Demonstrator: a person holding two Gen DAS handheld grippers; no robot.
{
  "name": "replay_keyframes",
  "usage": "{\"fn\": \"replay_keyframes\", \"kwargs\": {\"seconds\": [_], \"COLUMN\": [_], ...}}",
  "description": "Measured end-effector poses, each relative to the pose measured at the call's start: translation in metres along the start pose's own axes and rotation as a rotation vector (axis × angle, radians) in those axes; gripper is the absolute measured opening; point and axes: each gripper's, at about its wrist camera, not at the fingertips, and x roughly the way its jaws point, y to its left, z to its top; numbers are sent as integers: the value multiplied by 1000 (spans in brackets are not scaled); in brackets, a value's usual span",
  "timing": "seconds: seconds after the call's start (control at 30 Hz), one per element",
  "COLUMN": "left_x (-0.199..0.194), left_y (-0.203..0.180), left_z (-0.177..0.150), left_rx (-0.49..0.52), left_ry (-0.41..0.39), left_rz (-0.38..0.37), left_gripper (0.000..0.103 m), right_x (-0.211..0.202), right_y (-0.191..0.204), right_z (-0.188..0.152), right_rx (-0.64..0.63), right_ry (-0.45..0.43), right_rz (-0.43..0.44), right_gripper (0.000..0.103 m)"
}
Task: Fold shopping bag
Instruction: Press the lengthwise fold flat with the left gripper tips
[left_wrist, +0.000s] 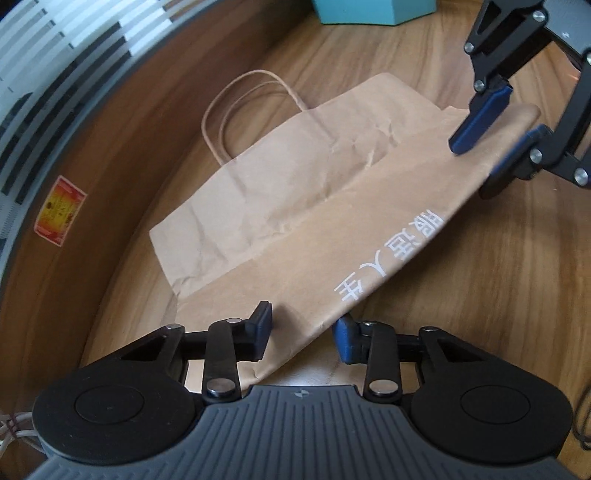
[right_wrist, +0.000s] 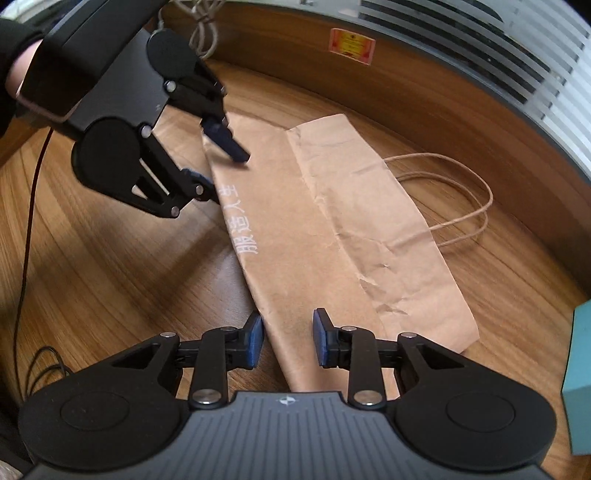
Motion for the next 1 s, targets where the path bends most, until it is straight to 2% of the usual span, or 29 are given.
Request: {"fn": "replay_keyframes", "kwargs": {"seconds": [0.07,0.17,0.37,0.57,0.73,0.87,1.0], "left_x": [-5,-16,-41,-42,-28,-22,-13], "left_y": [0,-1,-4,15,47,61,67], "left_z": [0,-4,-18,-24,-16,-13,-10], "left_rx": [0,-6,-24,-122,-220,-282,-334], "left_ry": [12,39,91,151,166,158,154], "left_rz": [-29,-111,-331,-533,-630,-652,-663], "left_gripper": [38,37,35,34,33,33,34], "right_x": [-1,-5,-17,-26,-22,-19,-12], "right_y": [-1,3,19,22,-12,-40,-56], "right_z": [0,-2,-16,-21,-7,-8,-6], "right_rx": [26,69,130,208,323,393,419], "right_ry": [5,28,107,159,182,171,154], "right_rz": [19,66,162,276,348,382,377], "right_gripper": [34,34,35,36,36,36,35]}}
